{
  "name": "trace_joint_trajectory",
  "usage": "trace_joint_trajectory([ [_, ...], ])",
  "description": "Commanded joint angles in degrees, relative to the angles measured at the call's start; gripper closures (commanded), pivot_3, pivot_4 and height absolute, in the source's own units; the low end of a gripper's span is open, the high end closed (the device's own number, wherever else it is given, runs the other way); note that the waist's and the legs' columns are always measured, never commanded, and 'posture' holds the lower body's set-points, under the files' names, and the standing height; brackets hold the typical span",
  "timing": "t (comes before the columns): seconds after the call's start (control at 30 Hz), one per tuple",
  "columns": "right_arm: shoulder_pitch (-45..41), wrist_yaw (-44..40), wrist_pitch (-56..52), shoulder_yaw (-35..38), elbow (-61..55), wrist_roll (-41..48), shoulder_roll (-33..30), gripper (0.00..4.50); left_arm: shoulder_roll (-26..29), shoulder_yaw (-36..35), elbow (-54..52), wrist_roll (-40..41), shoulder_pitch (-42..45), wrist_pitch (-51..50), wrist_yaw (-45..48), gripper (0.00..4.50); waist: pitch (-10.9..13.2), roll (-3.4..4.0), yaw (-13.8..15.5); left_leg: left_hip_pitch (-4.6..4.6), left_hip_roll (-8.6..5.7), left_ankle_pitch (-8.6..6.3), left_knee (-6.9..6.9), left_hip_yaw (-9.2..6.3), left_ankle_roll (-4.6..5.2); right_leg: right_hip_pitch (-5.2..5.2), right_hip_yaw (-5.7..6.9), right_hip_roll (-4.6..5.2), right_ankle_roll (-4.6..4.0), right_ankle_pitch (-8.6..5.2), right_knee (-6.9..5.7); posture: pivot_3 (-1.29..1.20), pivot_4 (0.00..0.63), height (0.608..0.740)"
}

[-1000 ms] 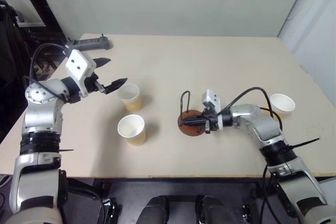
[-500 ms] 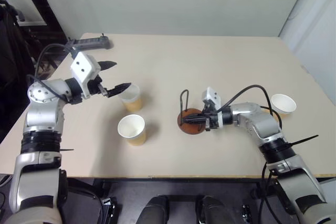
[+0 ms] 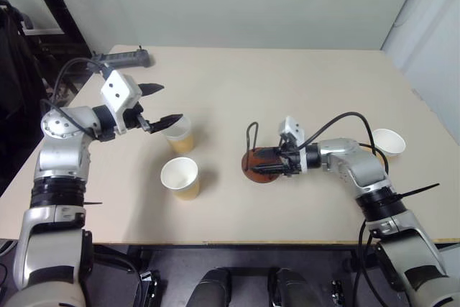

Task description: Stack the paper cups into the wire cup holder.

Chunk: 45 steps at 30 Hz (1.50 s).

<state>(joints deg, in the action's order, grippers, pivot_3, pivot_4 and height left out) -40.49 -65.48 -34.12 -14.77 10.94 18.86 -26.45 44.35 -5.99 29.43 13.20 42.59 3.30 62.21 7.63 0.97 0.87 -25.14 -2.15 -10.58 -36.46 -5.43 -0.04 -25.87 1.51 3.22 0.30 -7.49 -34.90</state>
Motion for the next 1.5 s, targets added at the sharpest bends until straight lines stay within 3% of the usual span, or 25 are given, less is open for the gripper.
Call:
trace_joint_trajectory([
  [0.03,-1.5,-1.2,0.0,1.7,-1.8,0.8,-1.3,1.6,0.6,-0.5,-1.3,0.2,1.4,0.0,0.1,0.0,0.0,0.0,0.0,0.0,0.0,0.0,0.0,0.0,0.0,0.0,0.0,0.0,0.0,0.0,0.0,0.0,0.15,0.74],
  [0.2,-2.3,-3.5,-0.6,2.6,-1.2,1.1,-4.4,1.6,0.4,-0.1,-1.9,1.0,1.5,-0.8,2.0,0.0,0.0,0.0,0.0,-0.01,0.0,0.0,0.0,0.0,0.0,0.0,0.0,0.0,0.0,0.0,0.01,0.0,0.15,0.74],
  [0.83,-2.8,-8.9,-0.7,7.5,-2.2,1.5,-15.5,1.6,3.2,4.5,0.8,6.0,8.6,-9.7,29.7,0.0,0.0,-0.01,0.1,-0.13,0.02,0.0,0.04,0.0,0.03,-0.04,0.0,0.01,0.03,-0.04,0.09,0.0,0.15,0.74],
  [1.5,-3.2,-8.2,1.1,8.7,-2.2,-1.4,-22.0,1.6,2.0,7.3,2.6,7.6,11.1,-6.9,30.3,0.0,0.0,-0.01,0.1,-0.24,0.03,0.07,0.0,0.01,0.23,-0.09,0.02,0.01,0.19,-0.13,0.08,0.0,0.15,0.74],
])
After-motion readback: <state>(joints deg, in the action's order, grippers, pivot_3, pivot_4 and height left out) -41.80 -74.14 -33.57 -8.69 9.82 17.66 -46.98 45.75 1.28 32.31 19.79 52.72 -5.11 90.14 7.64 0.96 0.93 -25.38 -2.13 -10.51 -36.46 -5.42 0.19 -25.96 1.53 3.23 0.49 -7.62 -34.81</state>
